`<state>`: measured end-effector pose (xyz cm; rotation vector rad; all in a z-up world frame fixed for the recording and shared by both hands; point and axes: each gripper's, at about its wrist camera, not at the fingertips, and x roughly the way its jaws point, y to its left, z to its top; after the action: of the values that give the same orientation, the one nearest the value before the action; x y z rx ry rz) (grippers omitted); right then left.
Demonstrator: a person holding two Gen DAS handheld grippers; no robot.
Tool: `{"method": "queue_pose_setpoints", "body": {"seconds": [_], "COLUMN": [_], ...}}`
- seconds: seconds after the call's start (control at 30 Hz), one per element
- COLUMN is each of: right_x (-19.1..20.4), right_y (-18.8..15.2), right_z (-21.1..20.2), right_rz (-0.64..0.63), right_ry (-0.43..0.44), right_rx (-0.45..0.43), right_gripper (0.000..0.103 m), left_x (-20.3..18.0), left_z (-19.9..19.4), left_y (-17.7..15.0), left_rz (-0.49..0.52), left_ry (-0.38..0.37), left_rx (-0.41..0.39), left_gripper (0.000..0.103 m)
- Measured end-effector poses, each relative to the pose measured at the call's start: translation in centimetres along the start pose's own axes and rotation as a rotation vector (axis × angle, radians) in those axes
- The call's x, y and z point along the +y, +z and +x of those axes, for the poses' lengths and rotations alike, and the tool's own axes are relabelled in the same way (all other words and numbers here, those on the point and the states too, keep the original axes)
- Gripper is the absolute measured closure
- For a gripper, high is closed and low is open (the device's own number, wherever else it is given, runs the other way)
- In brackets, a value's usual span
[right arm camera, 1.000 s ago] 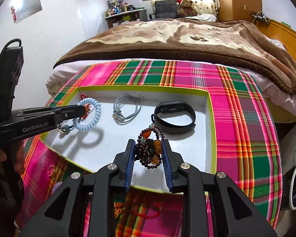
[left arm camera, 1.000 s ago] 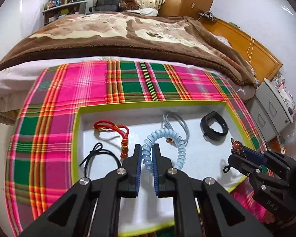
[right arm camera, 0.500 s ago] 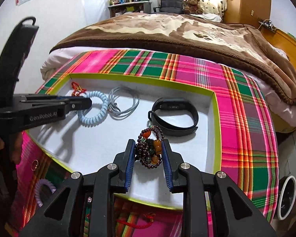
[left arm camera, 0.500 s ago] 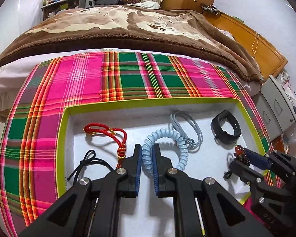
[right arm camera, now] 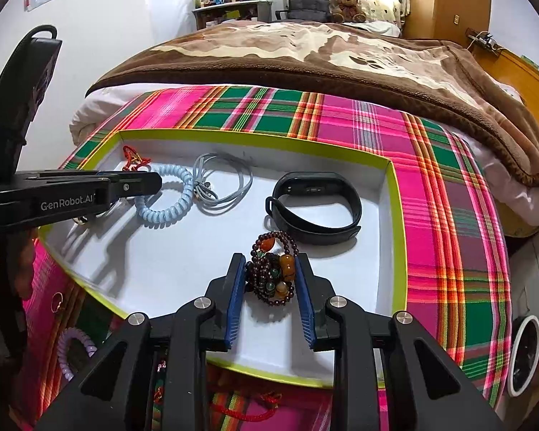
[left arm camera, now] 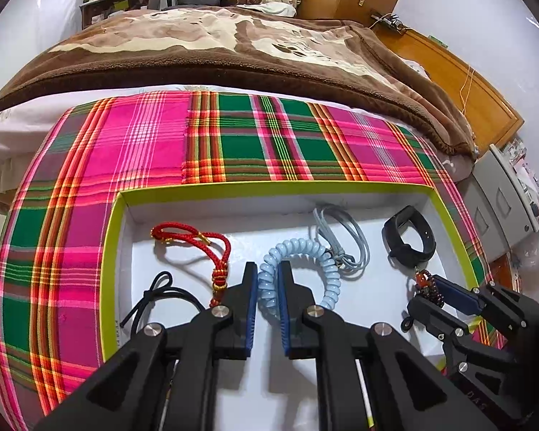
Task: Organize jewelry
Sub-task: 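Release the blue coil with the left tool while the right tool releases the bracelet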
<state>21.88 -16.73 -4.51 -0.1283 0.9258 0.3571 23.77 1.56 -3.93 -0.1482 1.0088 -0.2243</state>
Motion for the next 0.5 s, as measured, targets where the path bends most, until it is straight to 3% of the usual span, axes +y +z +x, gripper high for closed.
{"method": "queue_pose_setpoints", "body": {"seconds": [0.03, 0.17, 0.23, 0.5], "right_x": [0.0, -0.1, -0.1, -0.3], "right_y": [0.0, 0.1, 0.2, 0.0], "right_z": [0.0, -0.2, -0.3, -1.0], "right_rz": [0.005, 0.012, 0.02, 0.042], "right_ry": [0.0, 0.002, 0.012, 0.019], "right_rx": [-0.003, -0.018, -0.025, -0.046], "right_gripper": [0.074, 0.053, 0.053, 0.053], "left_x": [-0.1, -0.1, -0.2, -0.6], "left_z": [0.0, -0.1, -0.2, -1.2], "left_y": [0.0, 0.0, -0.1, -0.2], "left_rz": [0.004, 0.006, 0.006, 0.012], "left_ry": [0.002, -0.007, -0.006, -0.018], "left_rx": [-0.001, -0.004, -0.006, -0.016], "left_gripper": [0.091, 0.086, 0.072, 0.07]}}
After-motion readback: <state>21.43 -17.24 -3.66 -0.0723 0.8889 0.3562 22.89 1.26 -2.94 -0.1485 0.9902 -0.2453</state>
